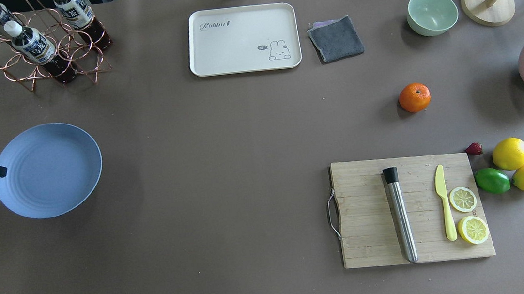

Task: Pick orange to plate
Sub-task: 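Move the left gripper over the blue plate while the right gripper reaches toward the orange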

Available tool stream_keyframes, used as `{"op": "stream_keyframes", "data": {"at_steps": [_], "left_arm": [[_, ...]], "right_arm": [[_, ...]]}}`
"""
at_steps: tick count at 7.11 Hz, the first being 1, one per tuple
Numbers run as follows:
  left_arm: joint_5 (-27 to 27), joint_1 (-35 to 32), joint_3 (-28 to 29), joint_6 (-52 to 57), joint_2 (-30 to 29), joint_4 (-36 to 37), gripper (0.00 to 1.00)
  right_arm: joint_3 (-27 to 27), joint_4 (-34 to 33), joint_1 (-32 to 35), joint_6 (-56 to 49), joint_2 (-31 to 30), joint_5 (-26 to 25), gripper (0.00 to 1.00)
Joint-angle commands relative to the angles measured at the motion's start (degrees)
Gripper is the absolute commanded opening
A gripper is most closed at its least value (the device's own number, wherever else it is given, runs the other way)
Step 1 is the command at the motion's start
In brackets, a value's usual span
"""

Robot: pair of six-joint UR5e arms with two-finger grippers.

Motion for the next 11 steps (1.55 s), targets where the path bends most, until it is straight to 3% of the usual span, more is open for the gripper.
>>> {"op": "stream_keyframes", "data": {"at_steps": [1, 2, 3, 4, 5, 7, 11], "left_arm": [[5.26, 9.8, -7.84, -21.02, -5.82, 0.24, 0.0], [12.1, 18.38, -7.42, -30.88, -11.44, 0.68, 0.0], [20.0, 25.78, -7.33, -35.33, -17.32, 5.82, 0.0], [24.69, 29.42, -7.24, -35.98, -23.82, 14.48, 0.0], [27.61, 32.24, -6.81, -36.08, -25.89, 17.61, 0.0], [30.79, 34.63, -2.43, -37.3, -30.2, 17.65, 0.0], [30.8, 34.64, -2.5, -37.13, -29.95, 17.38, 0.0]], "right_arm": [[0.22, 0.09, -5.69, 10.37, 5.03, -0.45, 1.0], [0.04, 1.49, -8.68, 13.64, 6.53, -1.84, 1.0], [-0.31, 3.59, -12.01, 18.64, 8.11, -2.99, 1.0], [-0.57, 5.52, -15.01, 23.82, 9.43, -5.69, 1.0], [-2.23, 6.24, -17.47, 25.35, 11.88, -7.9, 1.0], [-5.32, 6.34, -20.39, 26.76, 15.59, -10.2, 1.0], [-7.52, 6.25, -25.93, 29.77, 18.24, -18.8, 1.0]]}}
